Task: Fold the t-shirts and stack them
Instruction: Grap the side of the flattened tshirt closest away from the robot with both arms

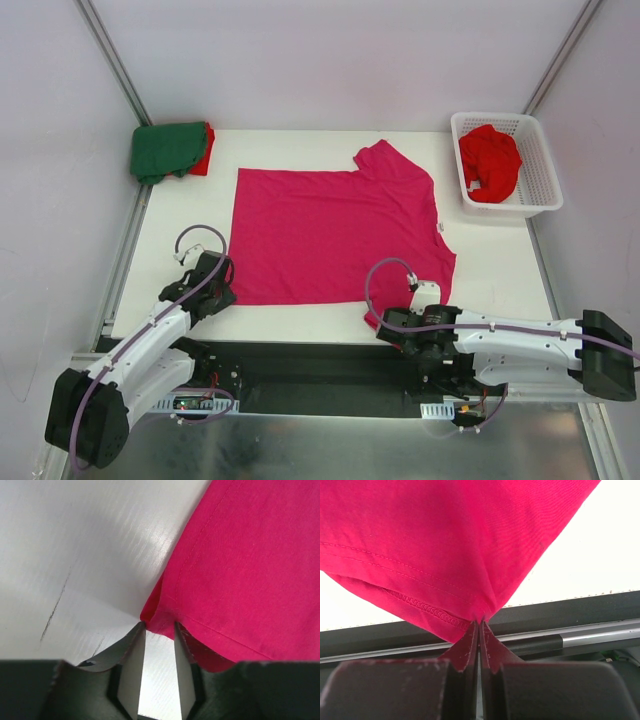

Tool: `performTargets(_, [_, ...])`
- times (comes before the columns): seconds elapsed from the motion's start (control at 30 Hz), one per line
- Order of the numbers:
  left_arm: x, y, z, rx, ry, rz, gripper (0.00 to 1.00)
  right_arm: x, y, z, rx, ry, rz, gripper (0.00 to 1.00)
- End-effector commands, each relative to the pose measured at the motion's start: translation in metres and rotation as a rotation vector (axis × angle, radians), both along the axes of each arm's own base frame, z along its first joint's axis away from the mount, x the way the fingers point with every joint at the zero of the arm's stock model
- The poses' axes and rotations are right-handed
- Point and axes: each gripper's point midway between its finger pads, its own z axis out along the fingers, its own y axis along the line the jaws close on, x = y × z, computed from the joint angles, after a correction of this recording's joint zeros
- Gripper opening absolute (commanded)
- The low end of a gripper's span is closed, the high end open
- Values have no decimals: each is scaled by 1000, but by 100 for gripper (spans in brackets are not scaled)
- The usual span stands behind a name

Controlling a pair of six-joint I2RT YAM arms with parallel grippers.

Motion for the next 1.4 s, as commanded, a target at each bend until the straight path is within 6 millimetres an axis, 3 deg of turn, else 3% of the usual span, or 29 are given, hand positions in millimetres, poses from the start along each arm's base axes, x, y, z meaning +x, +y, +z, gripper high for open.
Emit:
performTargets(0.0, [0,2,0,19,3,3,21,1,5,4,0,-2,10,1])
performTargets(0.2, [0,2,0,20,9,-1,6,2,6,4,-9,0,14,1])
performTargets(0.23, [0,2,0,20,9,-1,0,2,6,4,-10,1,14,1])
performTargets(0.5, [8,-2,12,14,-26,-26,0,7,4,16,-26,-28,17,1])
performTargets(0.8, [28,-5,45,31,-108,-71,0,23,1,57,-77,-114,38,1])
performTargets(1.07, [39,3,59,100,-129,-74,0,42,-10,90,-140,-188,28,1])
performTargets(1.37, [42,18,70,122,-147,-44,0,54,-31,103,-132,-219,-24,1])
